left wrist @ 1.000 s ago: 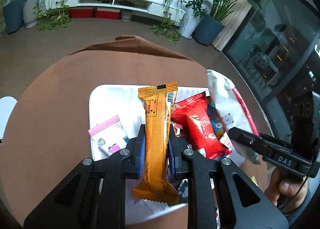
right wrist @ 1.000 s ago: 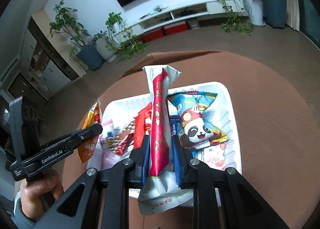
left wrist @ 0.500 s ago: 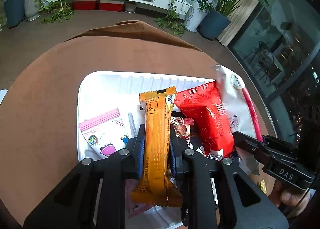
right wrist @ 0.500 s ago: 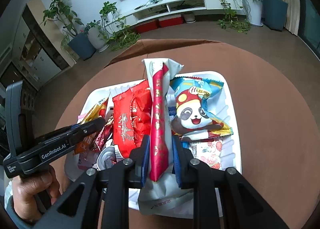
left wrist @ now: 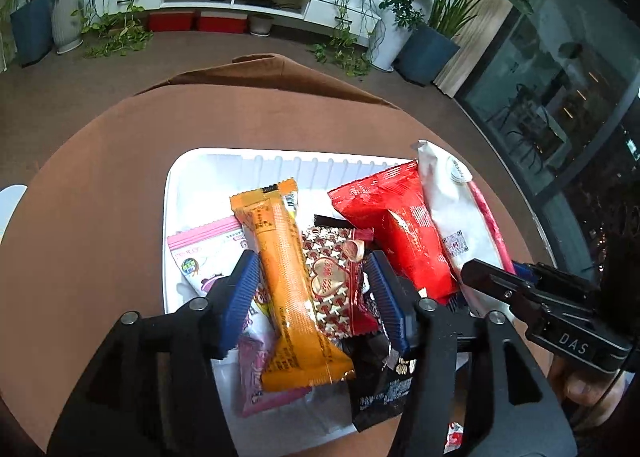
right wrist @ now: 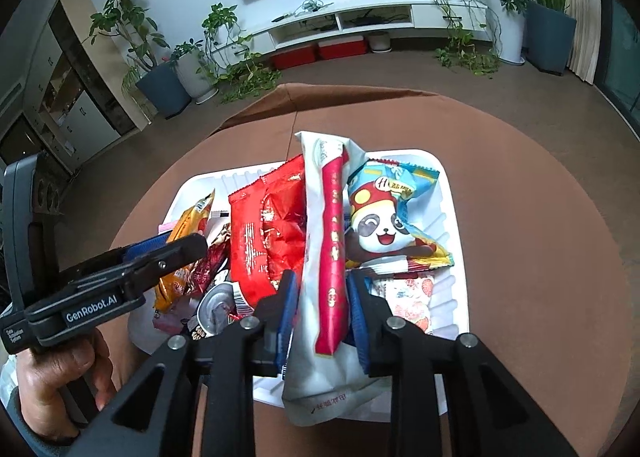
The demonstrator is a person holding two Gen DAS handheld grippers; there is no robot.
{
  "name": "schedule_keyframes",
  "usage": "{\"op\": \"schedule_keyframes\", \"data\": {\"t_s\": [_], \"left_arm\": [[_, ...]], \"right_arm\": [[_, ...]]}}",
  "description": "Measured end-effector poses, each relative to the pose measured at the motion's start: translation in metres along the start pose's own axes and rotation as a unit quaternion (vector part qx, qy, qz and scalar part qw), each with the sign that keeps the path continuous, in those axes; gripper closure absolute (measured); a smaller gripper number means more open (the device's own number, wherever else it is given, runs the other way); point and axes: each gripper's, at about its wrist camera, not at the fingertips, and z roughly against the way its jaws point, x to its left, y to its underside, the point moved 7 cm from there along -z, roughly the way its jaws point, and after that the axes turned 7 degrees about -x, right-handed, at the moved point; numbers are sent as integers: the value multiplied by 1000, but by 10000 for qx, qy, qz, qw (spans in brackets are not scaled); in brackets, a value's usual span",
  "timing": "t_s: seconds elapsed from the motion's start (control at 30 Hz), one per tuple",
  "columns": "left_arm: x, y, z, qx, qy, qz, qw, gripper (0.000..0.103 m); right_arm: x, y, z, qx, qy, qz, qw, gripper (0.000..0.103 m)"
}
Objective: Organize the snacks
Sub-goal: 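Open both tools to release the orange bar and white-red packet, then withdraw both tools from the tray toward the green and gold packets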
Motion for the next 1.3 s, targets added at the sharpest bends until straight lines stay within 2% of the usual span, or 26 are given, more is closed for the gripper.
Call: {"op": "schedule_keyframes", "data": {"t_s": [0.07, 0.2, 0.27, 0.33, 0.57, 0.7, 0.8, 0.93, 1.1, 1.2, 1.3], "left_arm": [[-3, 2, 4, -48, -12, -3, 10000, 40], [-6, 2, 17, -178, -38, -56, 9998, 28], [-7, 5, 25, -223, -59, -90, 9997, 24], [-9, 8, 31, -260, -57, -103, 9996, 22], [-8, 28, 52, -299, -1, -99, 9995, 17], [-20, 39, 64, -318, 67, -181, 9993, 4], [-31, 54, 73, -292, 123, -345, 9989, 1], [-48, 81, 85, -219, 169, -743, 9969, 0], [-79, 124, 89, 75, 110, -1472, 9890, 0], [-97, 150, 90, 270, 249, -1709, 9846, 0], [-112, 173, 82, 676, 172, -1981, 9777, 0]], "right_arm": [[-1, 1, 4, -37, -4, -11, 10000, 58], [-1, 1, 13, -136, 2, -23, 9999, 52], [-3, 1, 17, -176, 17, -64, 9998, 40], [-6, 2, 20, -216, 17, -118, 9997, 35], [-15, 7, 29, -253, -29, -254, 9994, 34], [-23, 8, 43, -375, -128, -447, 9982, 30], [-36, 15, 64, -583, -395, -880, 9936, 22], [-49, 39, 94, -802, -485, -1243, 9878, 12], [-64, 85, 124, -818, -426, -1563, 9834, 9], [-70, 114, 138, -791, -371, -1726, 9811, 8], [-72, 139, 145, -706, -303, -1777, 9811, 8]]}}
